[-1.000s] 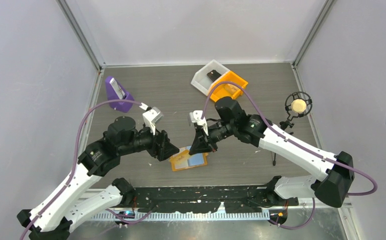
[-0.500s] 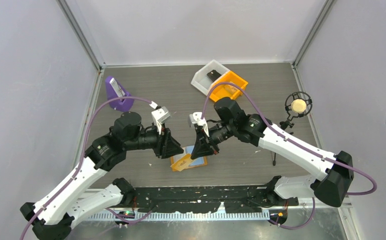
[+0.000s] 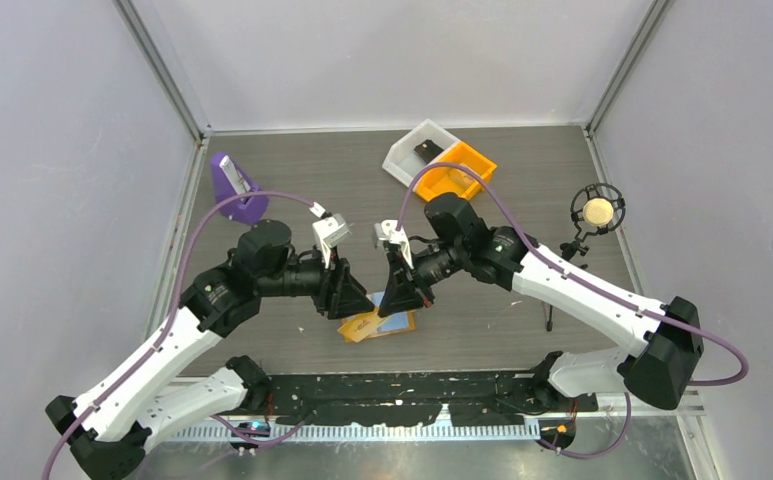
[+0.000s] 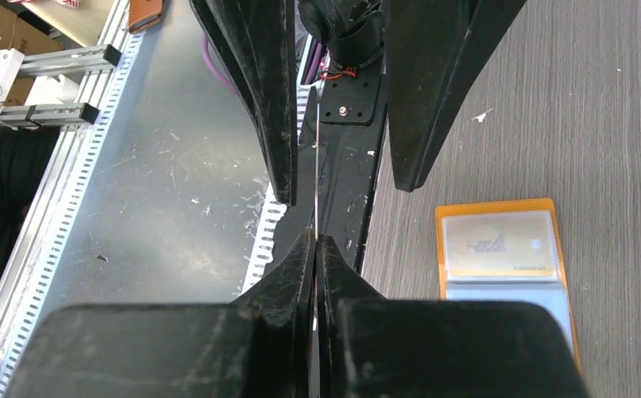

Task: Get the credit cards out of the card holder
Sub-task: Place the credit card in the storage box.

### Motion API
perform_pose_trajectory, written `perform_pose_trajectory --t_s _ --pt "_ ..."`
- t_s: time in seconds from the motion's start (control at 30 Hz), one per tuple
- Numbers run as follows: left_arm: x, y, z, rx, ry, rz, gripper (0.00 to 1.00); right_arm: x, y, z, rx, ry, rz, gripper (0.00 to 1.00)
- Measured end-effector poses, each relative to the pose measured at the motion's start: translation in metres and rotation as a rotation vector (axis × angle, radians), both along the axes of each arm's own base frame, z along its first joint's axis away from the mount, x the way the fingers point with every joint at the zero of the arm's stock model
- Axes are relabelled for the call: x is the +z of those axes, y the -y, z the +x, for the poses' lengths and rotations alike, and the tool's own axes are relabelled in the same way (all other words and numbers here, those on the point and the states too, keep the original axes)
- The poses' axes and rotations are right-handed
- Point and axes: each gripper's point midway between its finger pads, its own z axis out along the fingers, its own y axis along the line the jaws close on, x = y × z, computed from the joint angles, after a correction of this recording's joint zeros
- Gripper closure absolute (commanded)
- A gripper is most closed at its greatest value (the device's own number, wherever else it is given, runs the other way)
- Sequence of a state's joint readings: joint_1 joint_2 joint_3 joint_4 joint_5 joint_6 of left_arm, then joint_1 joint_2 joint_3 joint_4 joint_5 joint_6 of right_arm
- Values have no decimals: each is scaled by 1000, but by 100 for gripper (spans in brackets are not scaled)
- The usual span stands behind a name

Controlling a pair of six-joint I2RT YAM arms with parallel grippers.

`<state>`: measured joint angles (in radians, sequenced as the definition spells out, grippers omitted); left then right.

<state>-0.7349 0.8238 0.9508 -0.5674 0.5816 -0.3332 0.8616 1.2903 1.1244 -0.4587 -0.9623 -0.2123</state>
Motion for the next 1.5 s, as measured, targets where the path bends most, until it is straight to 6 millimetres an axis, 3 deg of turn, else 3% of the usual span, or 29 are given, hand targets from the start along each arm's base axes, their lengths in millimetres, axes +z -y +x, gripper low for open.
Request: perform_pose_trajectory --t_s 0.1,0.17,0.2,0.33,0.47,0.6,0.77,0.9,1.23,1.43,1.5 --pt "-2 2 0 -6 -11 5 62 1 -2 2 -7 -7 3 95" --pt "-5 3 2 -7 -20 13 94 2 -3 3 -13 -10 6 94" --pt "-6 4 2 -7 -33 15 100 2 -4 3 -16 -9 7 90" --pt "-6 6 4 -8 -26 9 100 -1 -5 11 -70 -22 -17 71" --pt "-9 3 19 90 -26 7 100 3 -10 32 -195 -21 -9 50" --pt "-12 -5 41 260 -37 -50 100 3 -2 63 -417 -13 9 48" --pt "-9 -20 75 532 -47 -182 100 20 12 98 -704 -79 121 46" --pt "1 -33 97 704 -46 -331 100 27 19 113 -844 -167 237 45" --pt "45 -45 126 858 -75 -757 100 22 11 128 -909 -325 407 45" --pt "47 -45 136 868 -103 -909 100 37 4 134 -896 -389 523 48" --pt "47 -44 138 868 -112 -936 100 40 2 136 -900 -411 549 56"
